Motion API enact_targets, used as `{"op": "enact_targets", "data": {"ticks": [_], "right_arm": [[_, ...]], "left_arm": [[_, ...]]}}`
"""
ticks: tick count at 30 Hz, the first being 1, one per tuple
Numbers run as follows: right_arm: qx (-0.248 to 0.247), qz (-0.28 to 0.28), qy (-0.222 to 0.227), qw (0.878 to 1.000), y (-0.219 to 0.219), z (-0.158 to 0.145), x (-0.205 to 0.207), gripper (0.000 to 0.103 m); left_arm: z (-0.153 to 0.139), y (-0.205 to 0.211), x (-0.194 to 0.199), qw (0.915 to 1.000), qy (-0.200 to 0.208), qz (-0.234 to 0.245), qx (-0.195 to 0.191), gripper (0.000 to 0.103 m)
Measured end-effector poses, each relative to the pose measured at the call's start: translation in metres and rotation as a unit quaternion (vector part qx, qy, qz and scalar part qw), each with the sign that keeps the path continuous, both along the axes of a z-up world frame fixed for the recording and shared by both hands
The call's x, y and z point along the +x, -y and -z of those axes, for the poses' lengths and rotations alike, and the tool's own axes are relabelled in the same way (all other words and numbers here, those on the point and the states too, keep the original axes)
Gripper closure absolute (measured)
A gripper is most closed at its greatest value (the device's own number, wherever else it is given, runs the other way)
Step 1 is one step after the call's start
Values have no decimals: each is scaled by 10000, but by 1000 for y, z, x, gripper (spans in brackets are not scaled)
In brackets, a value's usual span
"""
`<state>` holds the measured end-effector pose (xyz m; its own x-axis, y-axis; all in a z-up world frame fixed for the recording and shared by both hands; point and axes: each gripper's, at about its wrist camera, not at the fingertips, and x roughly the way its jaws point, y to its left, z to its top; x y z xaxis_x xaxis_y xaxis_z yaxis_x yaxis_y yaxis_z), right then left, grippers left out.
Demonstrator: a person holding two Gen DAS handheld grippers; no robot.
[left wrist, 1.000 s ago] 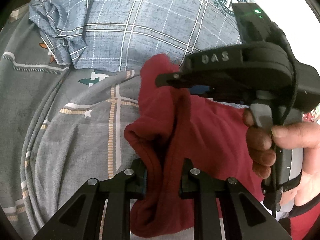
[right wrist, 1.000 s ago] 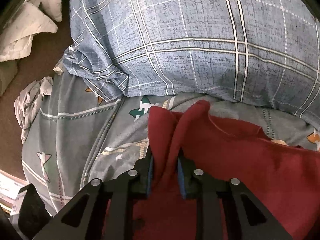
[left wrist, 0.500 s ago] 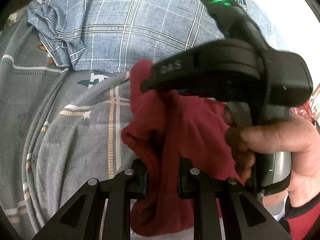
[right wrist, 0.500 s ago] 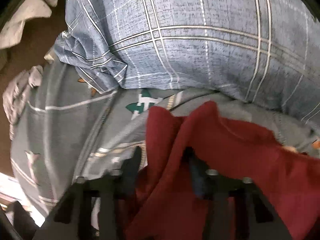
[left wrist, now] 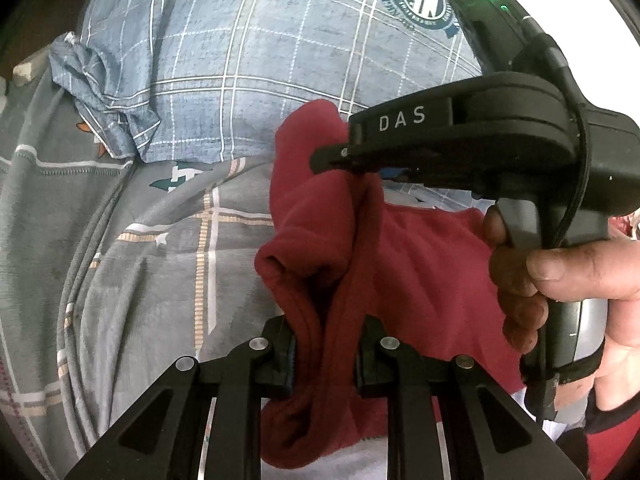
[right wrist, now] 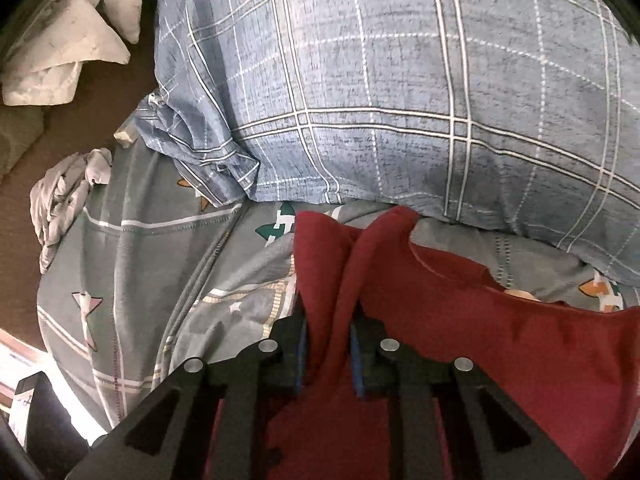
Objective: Fold small clothes
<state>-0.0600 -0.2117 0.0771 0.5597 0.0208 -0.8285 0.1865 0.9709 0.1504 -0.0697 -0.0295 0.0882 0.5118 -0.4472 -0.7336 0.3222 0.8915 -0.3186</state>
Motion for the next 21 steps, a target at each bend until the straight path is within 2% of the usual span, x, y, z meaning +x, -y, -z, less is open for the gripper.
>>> {"op": "enact_targets", "data": {"ticks": [7, 21], "right_arm": [[-79, 21, 102, 9999, 9, -18, -23, 87], [-383, 383, 301, 9981, 66, -62, -96, 87]], "left_arm": [[-23, 23, -19, 9994, 151, 232, 224, 85], [-59, 97, -46, 9950, 275, 949, 167, 85]]}}
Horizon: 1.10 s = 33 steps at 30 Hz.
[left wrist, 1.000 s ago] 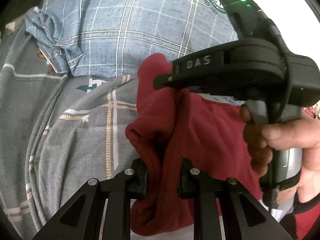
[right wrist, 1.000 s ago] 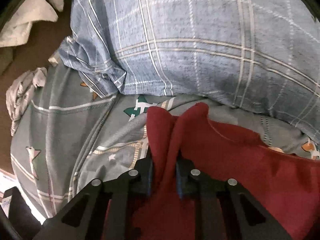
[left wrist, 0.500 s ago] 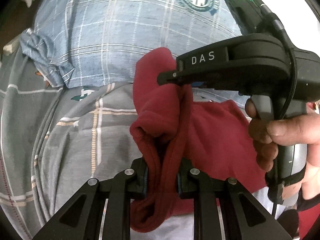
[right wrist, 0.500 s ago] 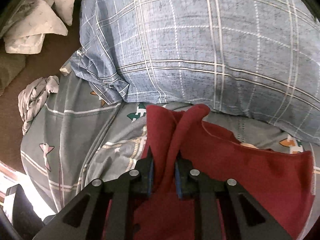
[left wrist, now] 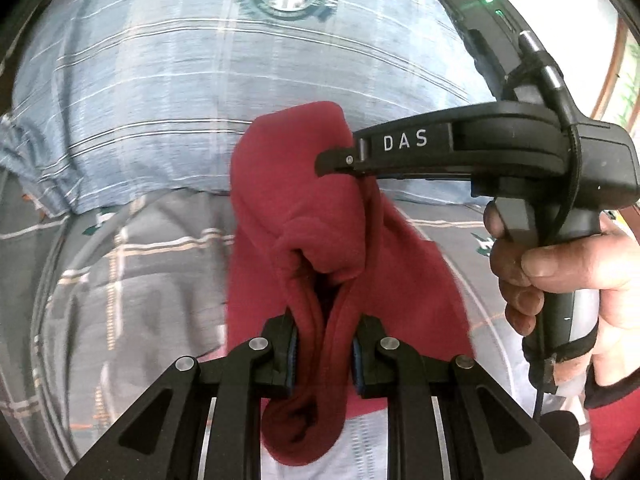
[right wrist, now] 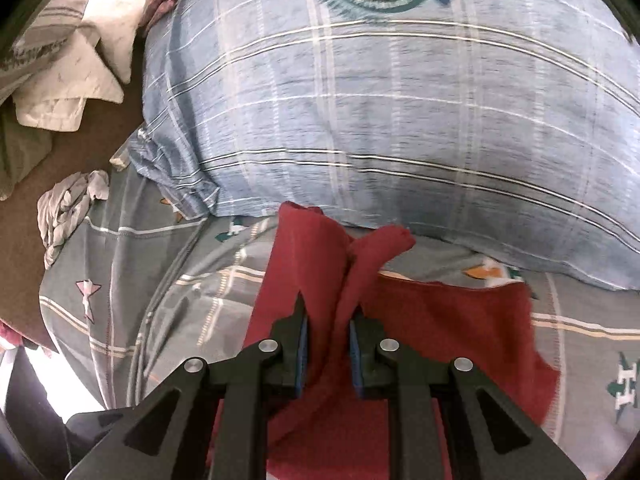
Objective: Fold small clothes
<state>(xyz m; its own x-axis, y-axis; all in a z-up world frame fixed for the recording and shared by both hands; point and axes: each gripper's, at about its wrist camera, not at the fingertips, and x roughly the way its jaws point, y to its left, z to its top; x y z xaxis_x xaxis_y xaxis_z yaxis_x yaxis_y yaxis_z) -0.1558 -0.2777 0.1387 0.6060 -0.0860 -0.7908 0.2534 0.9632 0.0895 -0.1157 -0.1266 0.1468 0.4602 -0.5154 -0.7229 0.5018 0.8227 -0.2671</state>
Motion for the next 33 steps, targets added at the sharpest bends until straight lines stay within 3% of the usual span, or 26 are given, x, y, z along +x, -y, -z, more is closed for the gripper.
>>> {"op": "enact_targets", "data": {"ticks": [9, 18, 20, 22, 23, 25, 29, 32, 33], "right_arm": [[-16, 451, -9, 9990, 55, 3, -50, 87], [-57, 1062, -206, 9941, 108, 31, -74, 87], [-253, 1297, -320, 9907, 120, 42, -73, 88], [-6, 1424, -377, 9891, 131, 55, -72, 89], [95, 1447, -417, 9885, 134, 62, -72, 89], [70, 1425, -371, 9891, 134, 63, -74, 88], [216, 1563, -181, 9873, 132, 40, -94, 76], [708, 1475, 192, 9863, 122, 23, -121, 41], [968, 1354, 333, 9855, 115, 20, -131, 34]], "left_arm": [[5, 64, -10, 9989, -125, 415, 201, 85], [37, 117, -9, 9965, -406, 594, 435, 84], [45, 123, -9, 9959, -496, 618, 437, 77], [44, 120, -9, 9951, -637, 742, 162, 57], [41, 115, -10, 9924, -831, 908, -62, 52], [31, 102, -18, 9877, -961, 1210, -245, 49], [7, 60, -34, 9917, -298, 1250, 73, 47], [0, 33, -38, 9944, 41, 997, 344, 45], [0, 25, -35, 9952, 152, 848, 454, 45]]}}
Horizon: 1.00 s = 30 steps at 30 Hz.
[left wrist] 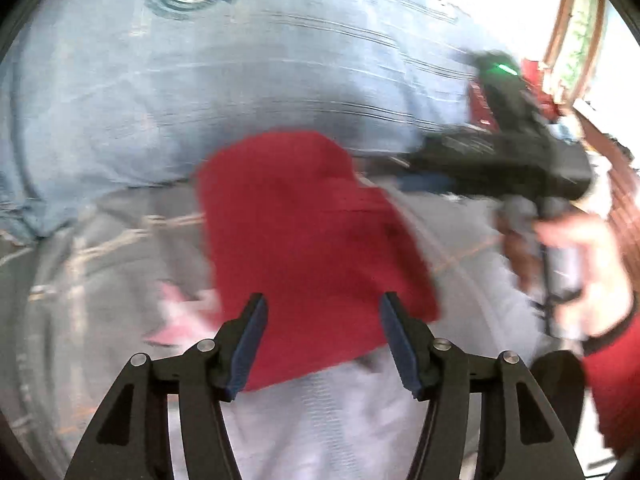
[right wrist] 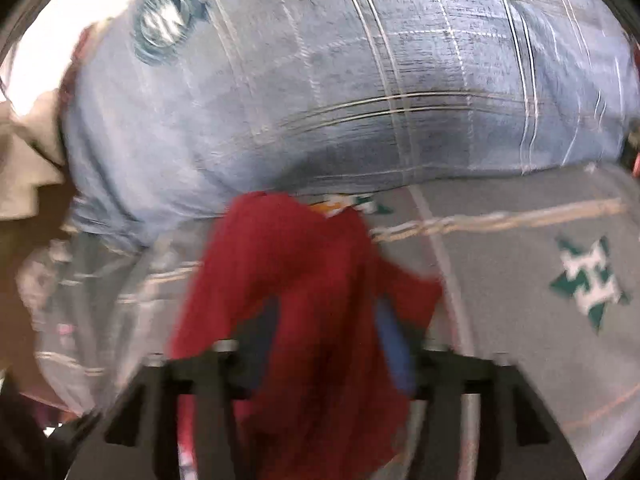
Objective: Fold small clothes
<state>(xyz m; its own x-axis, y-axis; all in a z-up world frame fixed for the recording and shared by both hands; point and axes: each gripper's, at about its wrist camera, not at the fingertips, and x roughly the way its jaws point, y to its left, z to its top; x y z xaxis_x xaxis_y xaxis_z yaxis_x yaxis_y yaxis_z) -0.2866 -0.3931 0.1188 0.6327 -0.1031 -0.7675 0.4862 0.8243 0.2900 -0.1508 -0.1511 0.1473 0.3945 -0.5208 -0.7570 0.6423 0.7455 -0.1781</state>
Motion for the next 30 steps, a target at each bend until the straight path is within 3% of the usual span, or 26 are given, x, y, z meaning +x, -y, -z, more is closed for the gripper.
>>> {"op": "enact_targets", "data": {"ticks": [3, 7, 10, 11, 14, 18, 22, 24, 26, 30], "right_arm": [[342, -227, 9, 9992, -18, 6, -10, 34], [366, -234, -232, 9988, -33, 31, -2, 36], [466, -185, -382, 9980, -35, 54, 6, 69], [325, -210, -372, 9986, -38, 53, 5, 75], [-132, -433, -237, 9987, -53, 36, -3, 82], [-484, -467, -140, 9976, -57, 20, -25, 82], [-514, -212, -596, 9967, -42, 46, -26, 79], [-314, -98, -460, 9984, -38, 44, -32, 75], [-282, 112, -354, 9989, -36, 33, -40, 57], [-761, 341, -85, 9965, -39, 3, -47, 54]], "left_arm": [[5, -9, 4, 9995, -68, -291, 49, 45], [20, -5, 14, 9971, -454, -581, -180, 45], [26, 1, 17, 9963, -548, -647, -138, 45], [25, -1, 19, 9962, -561, -652, -131, 45], [25, -3, 24, 9961, -544, -678, -161, 45], [37, -3, 38, 9956, -545, -742, -164, 43], [49, 9, 44, 9948, -659, -778, -85, 43], [49, 14, 46, 9954, -577, -757, -64, 43], [48, 20, 48, 9961, -426, -774, -7, 43], [51, 30, 51, 9959, -327, -839, 49, 42]]}}
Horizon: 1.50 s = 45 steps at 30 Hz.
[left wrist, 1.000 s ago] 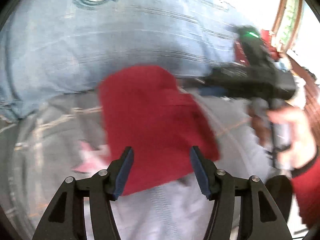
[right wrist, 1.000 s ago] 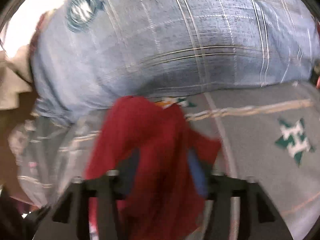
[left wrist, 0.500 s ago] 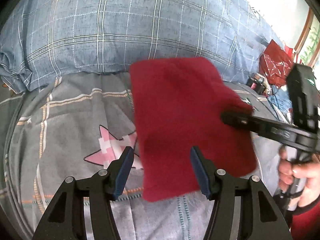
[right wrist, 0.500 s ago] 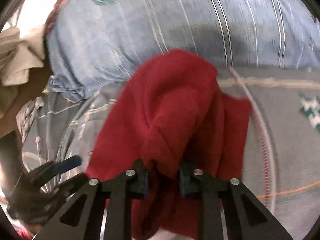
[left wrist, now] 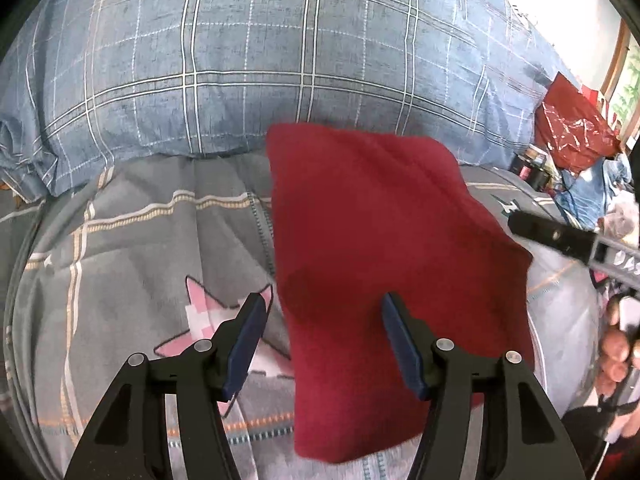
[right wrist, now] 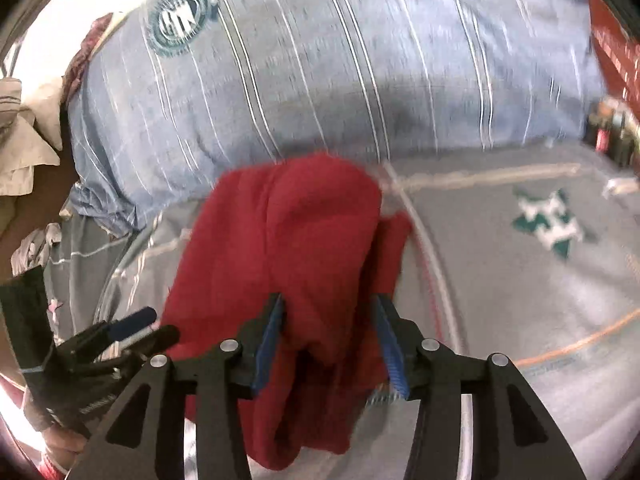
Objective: Fold small clothes
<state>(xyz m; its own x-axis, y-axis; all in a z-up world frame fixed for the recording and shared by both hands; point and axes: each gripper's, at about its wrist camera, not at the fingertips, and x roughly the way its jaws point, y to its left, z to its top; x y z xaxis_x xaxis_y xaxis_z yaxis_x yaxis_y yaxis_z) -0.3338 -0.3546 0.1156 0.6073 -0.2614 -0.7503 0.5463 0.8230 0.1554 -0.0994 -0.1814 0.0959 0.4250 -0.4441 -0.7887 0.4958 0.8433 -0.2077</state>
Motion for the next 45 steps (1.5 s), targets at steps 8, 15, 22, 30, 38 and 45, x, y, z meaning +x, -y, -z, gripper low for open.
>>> {"op": "enact_targets", "data": {"ticks": [8, 15, 22, 30, 38, 45], "right_arm": [[-333, -315, 76, 9989, -3, -2, 60, 56], [-355, 114, -328, 9988, 42, 39, 81, 54], [-240, 81, -231, 9994, 39, 26, 60, 48], [-200, -50, -301, 9993, 1, 28, 30, 38], [892, 381, 619, 9934, 39, 30, -3, 14], [1017, 31, 596, 9930, 45, 41, 18, 16]], "left_arm": [[11, 12, 9, 10000, 18, -52, 32, 33], [16, 21, 14, 9999, 63, 72, 114, 32], [17, 22, 14, 9999, 53, 37, 147, 32], [24, 18, 16, 9999, -168, -12, -35, 28], [20, -10, 41, 9945, -651, 235, -789, 25], [52, 5, 68, 9863, -1182, 459, -1060, 23]]}}
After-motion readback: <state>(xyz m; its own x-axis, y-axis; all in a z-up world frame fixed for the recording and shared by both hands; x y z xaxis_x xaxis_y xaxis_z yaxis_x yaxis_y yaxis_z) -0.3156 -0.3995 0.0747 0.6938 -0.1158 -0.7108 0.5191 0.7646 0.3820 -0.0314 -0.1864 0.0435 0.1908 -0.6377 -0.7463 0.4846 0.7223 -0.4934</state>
